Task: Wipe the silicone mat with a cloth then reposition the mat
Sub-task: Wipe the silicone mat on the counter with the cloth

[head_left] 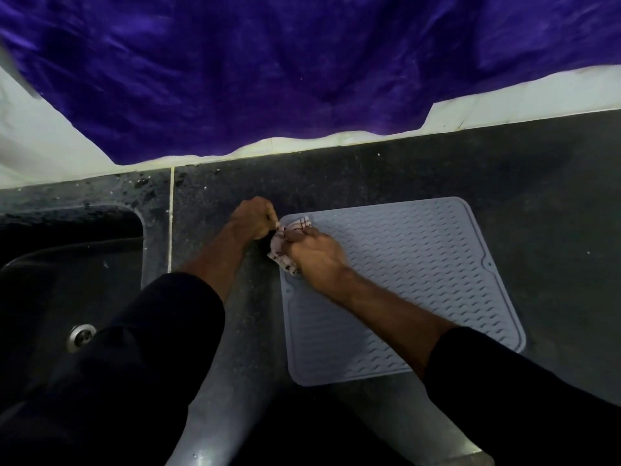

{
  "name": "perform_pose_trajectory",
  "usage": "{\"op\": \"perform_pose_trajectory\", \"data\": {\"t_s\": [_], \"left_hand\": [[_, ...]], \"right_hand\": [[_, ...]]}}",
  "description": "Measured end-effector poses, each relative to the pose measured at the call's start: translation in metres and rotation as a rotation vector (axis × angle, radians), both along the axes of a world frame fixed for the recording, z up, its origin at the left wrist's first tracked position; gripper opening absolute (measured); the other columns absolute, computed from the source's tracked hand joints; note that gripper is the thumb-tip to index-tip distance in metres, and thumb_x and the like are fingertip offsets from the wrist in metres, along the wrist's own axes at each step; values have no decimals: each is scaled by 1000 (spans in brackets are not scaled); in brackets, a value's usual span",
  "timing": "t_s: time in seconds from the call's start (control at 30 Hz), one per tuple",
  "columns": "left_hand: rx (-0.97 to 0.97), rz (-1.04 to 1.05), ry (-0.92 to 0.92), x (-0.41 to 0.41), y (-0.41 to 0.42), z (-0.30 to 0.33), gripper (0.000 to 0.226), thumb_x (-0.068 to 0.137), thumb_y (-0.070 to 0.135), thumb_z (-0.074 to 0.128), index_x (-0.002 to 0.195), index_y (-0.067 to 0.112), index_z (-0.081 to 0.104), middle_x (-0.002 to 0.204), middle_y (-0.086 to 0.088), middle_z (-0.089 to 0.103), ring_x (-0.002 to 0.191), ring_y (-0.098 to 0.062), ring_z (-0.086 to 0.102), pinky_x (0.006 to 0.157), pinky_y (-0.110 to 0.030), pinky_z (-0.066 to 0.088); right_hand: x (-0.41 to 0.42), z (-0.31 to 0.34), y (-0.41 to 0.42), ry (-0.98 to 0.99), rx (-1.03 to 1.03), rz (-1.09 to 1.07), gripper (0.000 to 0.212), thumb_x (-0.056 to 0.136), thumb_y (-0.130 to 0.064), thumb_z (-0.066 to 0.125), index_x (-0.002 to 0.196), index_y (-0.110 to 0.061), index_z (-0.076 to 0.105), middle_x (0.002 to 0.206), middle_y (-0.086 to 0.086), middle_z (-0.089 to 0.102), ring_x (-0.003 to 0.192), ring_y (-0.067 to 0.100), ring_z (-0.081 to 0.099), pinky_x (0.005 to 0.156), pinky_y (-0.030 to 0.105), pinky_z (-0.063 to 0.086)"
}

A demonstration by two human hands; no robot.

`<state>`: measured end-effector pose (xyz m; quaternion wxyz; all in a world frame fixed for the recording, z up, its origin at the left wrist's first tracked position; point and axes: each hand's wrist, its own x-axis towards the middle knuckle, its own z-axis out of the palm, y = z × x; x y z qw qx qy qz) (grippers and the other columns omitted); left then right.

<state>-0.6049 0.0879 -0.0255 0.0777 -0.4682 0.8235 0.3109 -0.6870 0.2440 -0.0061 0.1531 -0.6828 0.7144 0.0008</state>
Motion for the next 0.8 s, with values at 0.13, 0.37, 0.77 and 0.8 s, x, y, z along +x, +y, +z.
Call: {"op": "perform_pose_trajectory", "data": {"t_s": [0.13,0.37,0.77,0.8], "left_hand": [[14,28,3,0,1,0,8,83,18,72,86,13,68,80,0,64,70,-14,58,66,-28,46],[-2,45,-15,0,4,1,12,85,22,70,91,14,64,86,-4,65,74,-16,60,69,-32,49],[-35,69,-30,-1,12,4,19,86,22,68,100,11,63,98,-8,66,90,-23,63,84,-41,54],[-58,65,-23,0,14,5,17,86,22,67,99,12,62,98,-7,66,89,-22,63,83,-41,54]], "right_hand": [[7,-6,15,23,-52,25,50,89,-17,57,136,-26,41,137,6,50,120,32,50,91,41,47],[7,-5,34,-106,53,-40,35,90,-32,60,124,-31,53,129,4,54,115,26,53,96,40,48],[30,-3,72,37,3,52,55,85,-22,64,137,-19,45,141,8,42,125,31,44,96,43,46],[30,-2,76,35,5,57,54,86,-22,63,137,-18,45,141,8,43,125,30,45,97,43,47]]}}
